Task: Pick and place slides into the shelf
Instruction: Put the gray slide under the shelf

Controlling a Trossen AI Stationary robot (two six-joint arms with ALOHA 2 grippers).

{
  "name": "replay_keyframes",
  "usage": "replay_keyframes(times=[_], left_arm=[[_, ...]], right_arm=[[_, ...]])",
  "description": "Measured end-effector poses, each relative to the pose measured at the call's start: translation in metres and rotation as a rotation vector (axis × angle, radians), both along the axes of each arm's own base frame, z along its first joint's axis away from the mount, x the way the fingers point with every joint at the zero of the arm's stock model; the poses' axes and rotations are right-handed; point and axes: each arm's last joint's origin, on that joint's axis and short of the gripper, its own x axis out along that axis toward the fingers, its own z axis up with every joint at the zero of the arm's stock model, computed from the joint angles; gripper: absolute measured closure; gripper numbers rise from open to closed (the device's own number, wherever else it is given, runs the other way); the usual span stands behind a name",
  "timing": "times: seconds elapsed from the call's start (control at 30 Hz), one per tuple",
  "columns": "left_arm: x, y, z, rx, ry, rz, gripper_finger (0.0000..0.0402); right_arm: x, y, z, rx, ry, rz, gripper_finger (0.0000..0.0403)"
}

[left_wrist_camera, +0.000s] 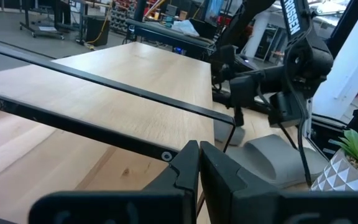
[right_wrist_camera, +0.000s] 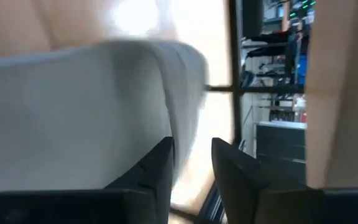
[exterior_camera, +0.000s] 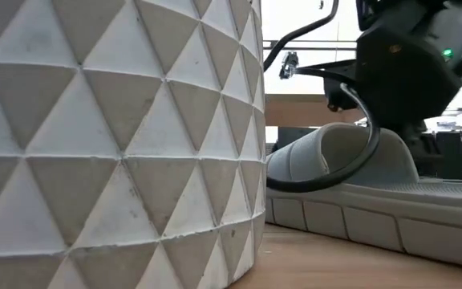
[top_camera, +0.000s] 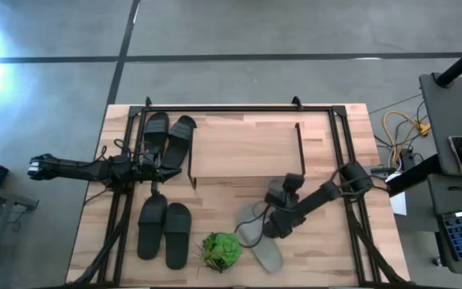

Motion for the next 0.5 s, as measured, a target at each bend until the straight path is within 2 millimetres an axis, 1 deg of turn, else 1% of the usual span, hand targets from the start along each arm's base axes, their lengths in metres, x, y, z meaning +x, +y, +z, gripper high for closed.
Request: replay_keyframes(times=[0.3, 0.4, 0.5], left_arm=[[0.000, 0.000, 0.000, 0.000, 0.000, 0.000, 0.0402], [0.000, 0.000, 0.000, -0.001, 0.000, 0.000, 0.0402], [0.000, 0.000, 0.000, -0.001, -0.001, 0.000, 0.0402]], right_arm=[[-0.013, 0.023, 0.004, 0.012, 0.031, 0.056, 0.0271], [-0.015, 0.031, 0.011, 0.054, 0.012, 0.051, 0.0266], [-0.019, 0.040, 0.023, 0.106, -0.050, 0.032, 0.0262]])
